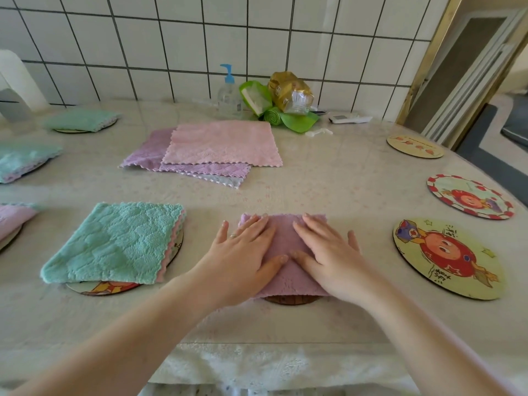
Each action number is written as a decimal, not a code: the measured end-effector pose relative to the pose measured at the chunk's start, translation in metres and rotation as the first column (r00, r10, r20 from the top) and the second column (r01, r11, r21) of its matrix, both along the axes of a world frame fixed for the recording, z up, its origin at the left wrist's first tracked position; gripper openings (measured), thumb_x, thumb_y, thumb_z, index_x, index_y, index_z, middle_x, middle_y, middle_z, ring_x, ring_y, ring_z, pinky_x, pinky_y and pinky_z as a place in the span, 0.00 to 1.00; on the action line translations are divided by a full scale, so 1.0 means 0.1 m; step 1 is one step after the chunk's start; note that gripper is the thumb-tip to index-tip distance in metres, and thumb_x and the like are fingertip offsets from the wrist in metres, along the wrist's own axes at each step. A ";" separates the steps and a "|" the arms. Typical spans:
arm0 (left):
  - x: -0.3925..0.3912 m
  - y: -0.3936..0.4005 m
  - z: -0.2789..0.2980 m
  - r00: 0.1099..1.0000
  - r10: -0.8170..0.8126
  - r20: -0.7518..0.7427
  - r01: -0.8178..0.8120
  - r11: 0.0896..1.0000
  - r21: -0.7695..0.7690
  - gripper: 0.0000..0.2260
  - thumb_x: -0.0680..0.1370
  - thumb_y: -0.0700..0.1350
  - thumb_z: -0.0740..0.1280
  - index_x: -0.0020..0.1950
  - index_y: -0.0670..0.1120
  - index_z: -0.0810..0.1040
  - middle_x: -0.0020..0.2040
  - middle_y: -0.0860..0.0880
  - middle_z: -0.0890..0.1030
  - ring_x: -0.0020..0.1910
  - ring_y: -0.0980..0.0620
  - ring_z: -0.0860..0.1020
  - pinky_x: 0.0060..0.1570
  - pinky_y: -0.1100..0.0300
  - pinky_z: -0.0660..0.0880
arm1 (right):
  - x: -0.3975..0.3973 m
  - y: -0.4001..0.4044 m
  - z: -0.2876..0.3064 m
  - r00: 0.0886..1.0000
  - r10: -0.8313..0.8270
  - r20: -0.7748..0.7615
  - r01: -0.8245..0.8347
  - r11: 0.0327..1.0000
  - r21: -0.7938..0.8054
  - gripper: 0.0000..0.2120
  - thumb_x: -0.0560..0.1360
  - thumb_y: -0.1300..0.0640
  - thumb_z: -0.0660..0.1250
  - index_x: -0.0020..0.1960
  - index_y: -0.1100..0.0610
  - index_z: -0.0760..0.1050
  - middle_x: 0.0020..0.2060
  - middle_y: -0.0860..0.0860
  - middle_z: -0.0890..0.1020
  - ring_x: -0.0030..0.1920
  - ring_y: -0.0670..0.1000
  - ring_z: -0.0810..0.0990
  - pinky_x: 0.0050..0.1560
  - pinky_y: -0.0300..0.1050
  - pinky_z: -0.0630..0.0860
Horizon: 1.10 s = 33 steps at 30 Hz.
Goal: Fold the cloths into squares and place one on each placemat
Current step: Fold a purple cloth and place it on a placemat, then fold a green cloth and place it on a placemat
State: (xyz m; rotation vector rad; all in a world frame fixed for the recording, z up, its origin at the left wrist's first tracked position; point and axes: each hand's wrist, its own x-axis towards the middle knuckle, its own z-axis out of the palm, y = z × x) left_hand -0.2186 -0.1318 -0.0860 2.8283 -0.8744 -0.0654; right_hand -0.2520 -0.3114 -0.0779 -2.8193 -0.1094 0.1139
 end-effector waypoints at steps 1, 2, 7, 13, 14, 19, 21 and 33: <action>0.01 0.01 -0.02 1.000 0.008 -0.015 -0.008 1.000 0.012 0.38 0.70 0.68 0.36 0.77 0.51 0.46 0.78 0.53 0.45 0.76 0.56 0.42 0.74 0.46 0.40 | 0.00 -0.01 -0.02 1.000 -0.008 -0.019 0.008 1.000 -0.019 0.28 0.78 0.40 0.49 0.76 0.46 0.47 0.76 0.41 0.42 0.75 0.43 0.40 0.73 0.61 0.40; 0.01 0.03 -0.03 1.000 0.012 -0.025 -0.012 1.000 0.016 0.37 0.71 0.68 0.37 0.77 0.51 0.46 0.78 0.54 0.44 0.76 0.56 0.41 0.74 0.46 0.40 | -0.01 -0.03 -0.03 0.999 -0.017 -0.034 0.016 0.999 -0.033 0.29 0.78 0.39 0.48 0.76 0.46 0.46 0.76 0.41 0.41 0.75 0.43 0.39 0.73 0.61 0.39; -0.01 0.01 -0.01 0.999 0.020 -0.037 -0.019 0.999 0.039 0.31 0.77 0.64 0.45 0.77 0.52 0.47 0.78 0.54 0.44 0.76 0.56 0.41 0.74 0.46 0.40 | -0.02 -0.06 -0.04 0.998 -0.036 -0.055 0.033 0.998 -0.044 0.30 0.77 0.37 0.48 0.76 0.45 0.44 0.76 0.41 0.41 0.75 0.42 0.38 0.73 0.61 0.39; 0.27 0.14 0.22 0.999 0.031 -0.021 -0.032 0.998 -0.052 0.29 0.78 0.62 0.53 0.76 0.52 0.52 0.77 0.55 0.55 0.76 0.56 0.51 0.74 0.48 0.49 | 0.40 -0.02 0.12 0.990 -0.020 0.140 0.005 0.994 0.109 0.24 0.78 0.42 0.53 0.73 0.44 0.59 0.74 0.41 0.57 0.75 0.42 0.49 0.74 0.60 0.43; 0.36 0.19 0.27 0.999 0.045 -0.019 -0.046 0.997 -0.061 0.29 0.78 0.61 0.54 0.76 0.52 0.52 0.77 0.55 0.55 0.75 0.56 0.52 0.74 0.50 0.50 | 0.52 -0.02 0.15 0.988 -0.005 0.155 -0.013 0.994 0.112 0.23 0.78 0.43 0.54 0.72 0.44 0.61 0.74 0.41 0.58 0.75 0.42 0.50 0.73 0.61 0.44; 1.03 0.50 0.33 0.990 0.139 0.011 -0.138 0.988 -0.067 0.28 0.78 0.59 0.56 0.75 0.48 0.58 0.75 0.49 0.63 0.73 0.50 0.61 0.71 0.53 0.59 | 1.19 0.00 0.20 0.987 0.089 0.137 -0.093 0.995 0.022 0.23 0.79 0.44 0.55 0.72 0.48 0.63 0.74 0.43 0.58 0.75 0.45 0.51 0.73 0.62 0.47; 1.33 0.60 0.26 0.984 0.177 0.006 -0.176 0.982 -0.062 0.27 0.78 0.57 0.58 0.74 0.45 0.61 0.73 0.47 0.65 0.72 0.48 0.62 0.70 0.51 0.60 | 1.46 0.06 0.17 0.988 0.119 0.094 -0.116 0.993 -0.035 0.23 0.79 0.44 0.55 0.72 0.50 0.63 0.75 0.45 0.56 0.75 0.46 0.52 0.73 0.62 0.48; 2.28 0.96 -0.05 0.971 0.217 0.103 -0.226 0.971 0.076 0.21 0.78 0.60 0.53 0.67 0.55 0.70 0.72 0.49 0.64 0.73 0.46 0.58 0.70 0.40 0.56 | 2.37 0.23 -0.13 0.993 0.090 0.077 -0.075 0.982 -0.176 0.24 0.79 0.47 0.54 0.73 0.52 0.61 0.75 0.50 0.56 0.74 0.54 0.55 0.73 0.55 0.54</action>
